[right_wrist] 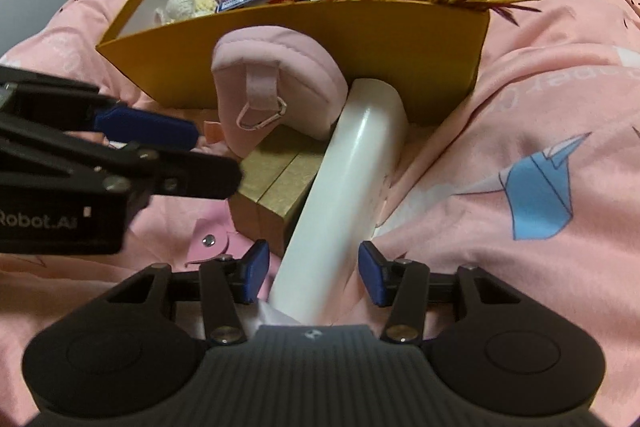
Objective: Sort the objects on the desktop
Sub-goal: 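Move both grippers back to the gold gift box and white tube, then grasp the gold gift box with the left gripper while the right grasps the white tube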
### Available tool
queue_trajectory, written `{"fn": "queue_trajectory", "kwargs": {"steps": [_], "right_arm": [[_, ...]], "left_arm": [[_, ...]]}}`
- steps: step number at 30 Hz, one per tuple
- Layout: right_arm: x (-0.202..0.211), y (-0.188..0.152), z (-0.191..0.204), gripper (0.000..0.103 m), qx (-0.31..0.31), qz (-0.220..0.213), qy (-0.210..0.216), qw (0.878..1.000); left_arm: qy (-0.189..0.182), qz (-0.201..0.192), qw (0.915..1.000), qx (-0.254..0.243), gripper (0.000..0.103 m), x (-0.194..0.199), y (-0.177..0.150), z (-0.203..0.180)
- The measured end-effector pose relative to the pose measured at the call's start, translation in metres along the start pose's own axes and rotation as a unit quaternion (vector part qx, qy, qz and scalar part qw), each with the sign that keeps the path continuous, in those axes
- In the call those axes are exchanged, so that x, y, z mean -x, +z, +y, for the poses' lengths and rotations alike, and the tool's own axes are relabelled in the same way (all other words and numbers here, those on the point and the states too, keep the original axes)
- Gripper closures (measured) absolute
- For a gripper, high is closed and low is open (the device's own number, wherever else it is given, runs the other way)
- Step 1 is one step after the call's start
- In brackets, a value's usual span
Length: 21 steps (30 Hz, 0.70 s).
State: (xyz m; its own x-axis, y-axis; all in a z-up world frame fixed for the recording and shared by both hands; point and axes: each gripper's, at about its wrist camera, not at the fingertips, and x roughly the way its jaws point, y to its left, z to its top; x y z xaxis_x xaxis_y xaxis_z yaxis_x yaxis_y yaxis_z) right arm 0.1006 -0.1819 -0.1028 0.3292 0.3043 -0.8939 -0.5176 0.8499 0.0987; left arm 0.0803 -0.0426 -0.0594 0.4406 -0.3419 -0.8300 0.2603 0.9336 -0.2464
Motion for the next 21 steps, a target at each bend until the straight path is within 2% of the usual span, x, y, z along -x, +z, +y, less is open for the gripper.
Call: {"fn": "queue_trajectory", "kwargs": {"steps": [1, 8, 13, 18, 21], "right_arm": [[-0.001, 0.0, 0.0, 0.058, 0.004, 0.0, -0.004, 1.0], [0.006, -0.007, -0.02, 0.065, -0.025, 0.003, 0.018, 1.0], [0.013, -0.013, -0.031, 0.067, -0.043, -0.001, 0.016, 0.999], [0.011, -0.012, -0.033, 0.068, -0.048, 0.001, 0.016, 0.999], [0.005, -0.009, -0.034, 0.068, -0.048, 0.004, 0.011, 0.999]], "left_arm": [[-0.002, 0.003, 1.0, -0.002, 0.053, -0.002, 0.001, -0.002], [0.002, 0.022, 0.9996, -0.017, 0.05, -0.019, 0.006, -0.011], [0.024, 0.043, 0.9985, -0.026, 0.05, -0.033, 0.007, -0.013], [0.031, 0.05, 0.9977, -0.035, 0.044, -0.045, 0.011, -0.015], [0.039, 0.054, 0.9962, -0.056, 0.043, -0.048, 0.012, -0.023]]}}
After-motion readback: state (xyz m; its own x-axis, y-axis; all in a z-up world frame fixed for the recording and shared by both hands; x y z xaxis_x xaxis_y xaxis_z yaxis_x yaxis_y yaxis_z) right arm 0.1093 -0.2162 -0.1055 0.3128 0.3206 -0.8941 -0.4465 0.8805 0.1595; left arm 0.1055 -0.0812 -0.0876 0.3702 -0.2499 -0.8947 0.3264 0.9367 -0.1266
